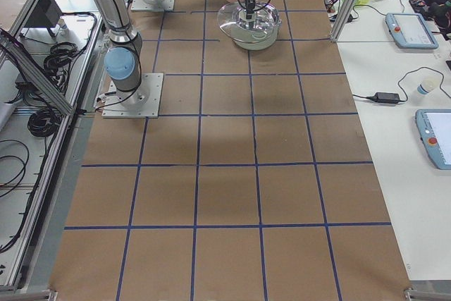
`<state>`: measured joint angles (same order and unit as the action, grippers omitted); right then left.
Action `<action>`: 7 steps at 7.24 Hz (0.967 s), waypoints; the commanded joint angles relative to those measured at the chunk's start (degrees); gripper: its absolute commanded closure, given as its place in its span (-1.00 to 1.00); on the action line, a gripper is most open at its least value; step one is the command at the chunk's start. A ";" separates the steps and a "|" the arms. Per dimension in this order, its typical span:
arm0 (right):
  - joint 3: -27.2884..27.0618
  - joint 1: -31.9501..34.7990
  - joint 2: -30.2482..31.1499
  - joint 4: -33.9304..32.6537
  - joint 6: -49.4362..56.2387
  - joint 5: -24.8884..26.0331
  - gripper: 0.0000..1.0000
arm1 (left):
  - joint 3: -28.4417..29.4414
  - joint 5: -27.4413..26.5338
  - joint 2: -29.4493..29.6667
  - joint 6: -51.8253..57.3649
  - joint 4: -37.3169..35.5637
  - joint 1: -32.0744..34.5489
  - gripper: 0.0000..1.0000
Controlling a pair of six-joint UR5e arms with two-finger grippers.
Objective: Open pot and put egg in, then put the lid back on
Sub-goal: 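Lift the glass lid off the pot and move it aside with the right gripper, then close the left gripper around the brown egg in the pink bowl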
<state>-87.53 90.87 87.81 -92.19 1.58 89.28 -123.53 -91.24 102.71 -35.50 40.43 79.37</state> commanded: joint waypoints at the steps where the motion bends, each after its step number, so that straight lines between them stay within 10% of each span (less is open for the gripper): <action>1: -1.33 -0.96 1.22 -2.11 1.58 1.94 1.00 | 0.13 0.01 0.12 0.08 0.09 0.00 -0.41; 7: -1.33 -0.61 1.14 -2.12 0.88 2.04 1.00 | 0.13 0.27 0.12 0.08 0.09 0.00 0.23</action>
<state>-88.86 90.26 88.96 -94.31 2.56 91.38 -123.41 -91.01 102.81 -35.45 40.51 79.36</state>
